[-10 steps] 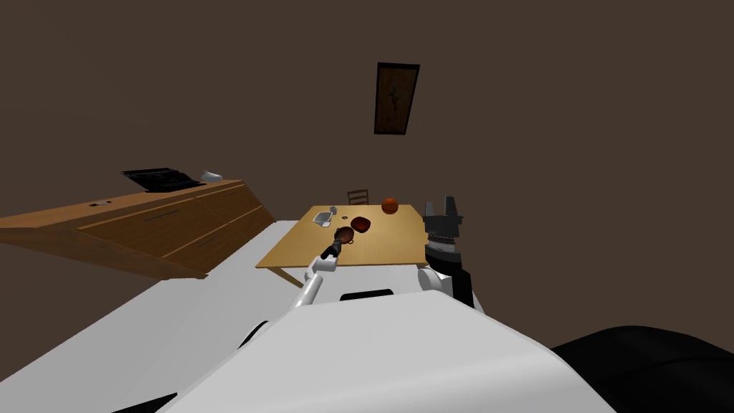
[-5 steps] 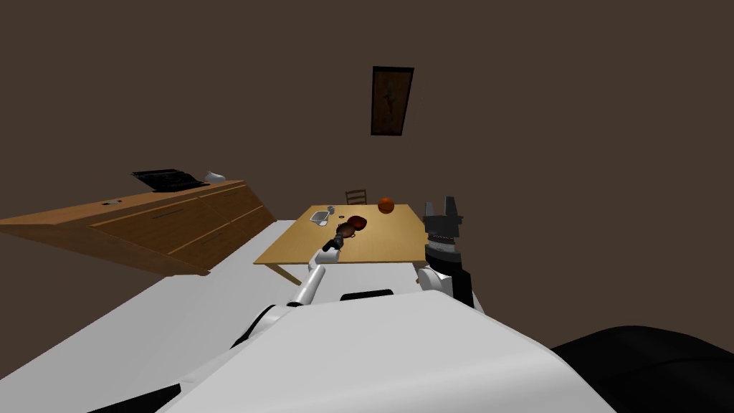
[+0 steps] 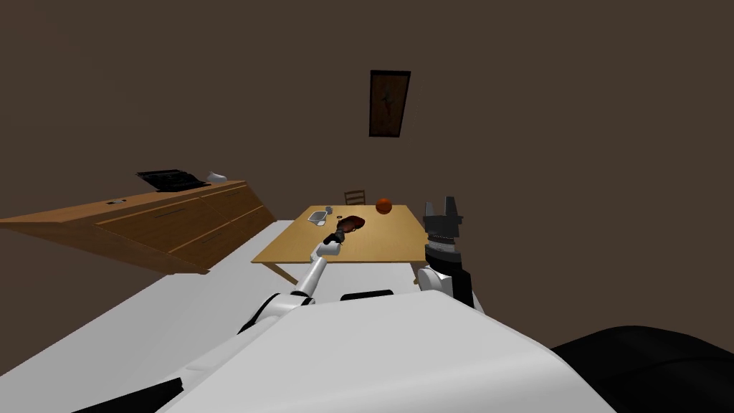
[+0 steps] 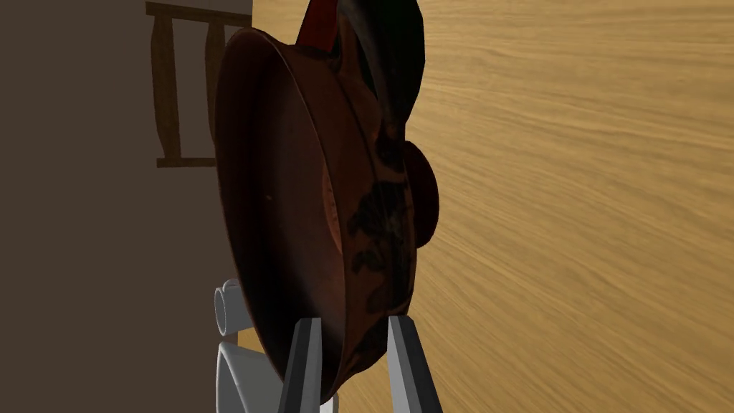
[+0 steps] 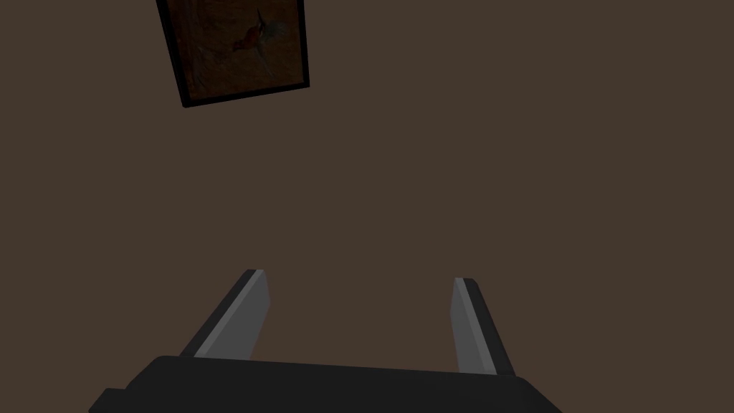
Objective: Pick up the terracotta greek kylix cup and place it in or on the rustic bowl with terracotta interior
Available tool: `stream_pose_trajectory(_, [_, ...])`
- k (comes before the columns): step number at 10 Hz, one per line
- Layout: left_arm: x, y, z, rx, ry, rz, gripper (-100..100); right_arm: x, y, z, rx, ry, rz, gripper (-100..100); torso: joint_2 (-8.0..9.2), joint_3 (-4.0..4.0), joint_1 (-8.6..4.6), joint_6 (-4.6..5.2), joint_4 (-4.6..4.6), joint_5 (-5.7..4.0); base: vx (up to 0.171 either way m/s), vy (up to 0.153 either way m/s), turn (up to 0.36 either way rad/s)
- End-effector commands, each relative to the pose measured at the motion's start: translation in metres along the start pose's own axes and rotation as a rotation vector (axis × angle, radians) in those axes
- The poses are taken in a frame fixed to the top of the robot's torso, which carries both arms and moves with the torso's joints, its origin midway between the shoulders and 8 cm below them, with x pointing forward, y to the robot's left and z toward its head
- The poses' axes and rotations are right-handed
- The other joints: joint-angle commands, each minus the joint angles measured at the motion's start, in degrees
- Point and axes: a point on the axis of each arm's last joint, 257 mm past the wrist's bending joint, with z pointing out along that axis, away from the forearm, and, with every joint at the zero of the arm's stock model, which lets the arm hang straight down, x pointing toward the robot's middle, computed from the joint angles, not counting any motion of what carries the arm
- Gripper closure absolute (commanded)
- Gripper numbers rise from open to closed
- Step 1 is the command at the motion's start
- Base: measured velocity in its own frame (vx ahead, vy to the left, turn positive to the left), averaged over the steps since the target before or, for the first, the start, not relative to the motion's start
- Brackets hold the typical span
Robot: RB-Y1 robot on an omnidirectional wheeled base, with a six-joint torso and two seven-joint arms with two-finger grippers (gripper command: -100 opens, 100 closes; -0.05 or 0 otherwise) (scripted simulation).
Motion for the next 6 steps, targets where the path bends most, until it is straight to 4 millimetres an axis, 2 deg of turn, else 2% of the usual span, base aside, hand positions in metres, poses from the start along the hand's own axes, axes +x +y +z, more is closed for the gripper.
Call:
stream_pose_trajectory(1, [0.003, -0.013, 0.005, 0.007, 0.003, -0.010, 100, 0.000, 0.000, 0.000, 0.000, 0.000, 0.000, 0, 0.00, 0.00, 0.00, 0.00, 0.00, 0.00, 0.021, -0.083, 0.003])
stream_pose_trajectory(6, [0.006, -0.045, 0.015, 0.013, 0.003, -0.026, 100, 0.000, 0.000, 0.000, 0.000, 0.000, 0.000, 0, -0.55, -0.33, 0.03, 0.18, -0.13, 0.05, 0.026, -0.066, -0.002])
